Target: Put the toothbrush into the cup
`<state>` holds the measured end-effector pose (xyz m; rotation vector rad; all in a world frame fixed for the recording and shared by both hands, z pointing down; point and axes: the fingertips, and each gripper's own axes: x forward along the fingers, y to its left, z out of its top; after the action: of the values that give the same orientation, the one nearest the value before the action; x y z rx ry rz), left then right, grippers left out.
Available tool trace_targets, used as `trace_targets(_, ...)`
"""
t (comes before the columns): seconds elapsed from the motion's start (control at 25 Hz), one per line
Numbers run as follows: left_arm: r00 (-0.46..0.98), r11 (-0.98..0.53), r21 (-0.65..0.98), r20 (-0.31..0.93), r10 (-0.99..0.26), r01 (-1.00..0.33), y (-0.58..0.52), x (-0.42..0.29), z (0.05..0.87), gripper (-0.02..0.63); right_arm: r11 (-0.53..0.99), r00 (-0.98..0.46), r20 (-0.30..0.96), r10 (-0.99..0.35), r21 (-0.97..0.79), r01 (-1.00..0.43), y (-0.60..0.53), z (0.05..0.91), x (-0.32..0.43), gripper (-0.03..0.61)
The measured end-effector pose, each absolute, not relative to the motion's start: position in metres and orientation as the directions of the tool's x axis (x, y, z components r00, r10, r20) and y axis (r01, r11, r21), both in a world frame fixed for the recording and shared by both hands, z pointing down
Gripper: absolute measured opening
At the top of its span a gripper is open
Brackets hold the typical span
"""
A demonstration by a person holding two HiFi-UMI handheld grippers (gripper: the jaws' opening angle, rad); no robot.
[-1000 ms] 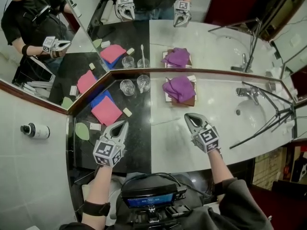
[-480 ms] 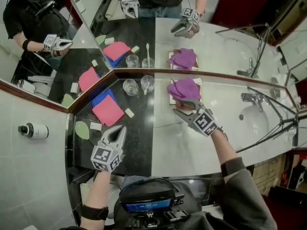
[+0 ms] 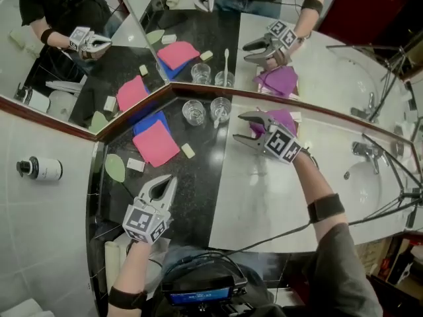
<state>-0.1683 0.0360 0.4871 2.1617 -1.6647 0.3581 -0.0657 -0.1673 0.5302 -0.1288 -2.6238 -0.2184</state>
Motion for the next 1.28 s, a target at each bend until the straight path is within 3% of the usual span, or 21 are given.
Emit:
trace_targets(0.6,0.237,-0.174,0.177,0.454,-0.859,-0.969,0.025,-0.16,0.522,0.0,0.962,-0.874,0.467,0.135,0.149,0.228,-0.182,0.571,-0.126,0.252)
trace_targets(0.96,0.236,-0.174,0.171,0.468,-0.852,-0.97,0.023,-0.16,0.535,0.0,0.956,-0.879,0.455,0.142,0.168,0.241,-0.184,0.575,-0.141,0.194)
trace_targets(1.16,0.234,-0.172,0.171,0.472,-0.85,-0.97,0.022,-0.162,0.54,0.0,0.959,-0.89,0.435,0.137,0.166,0.229,-0.186,0.574,-0.146,0.085)
trace_targets(1.28,0.235,-0.169,0.176,0.487,-0.841,-0.97,0.023,-0.163,0.54,0.001,0.968,-0.905,0.408,0.122,0.153,0.199,-0.192,0.569,-0.15,0.07)
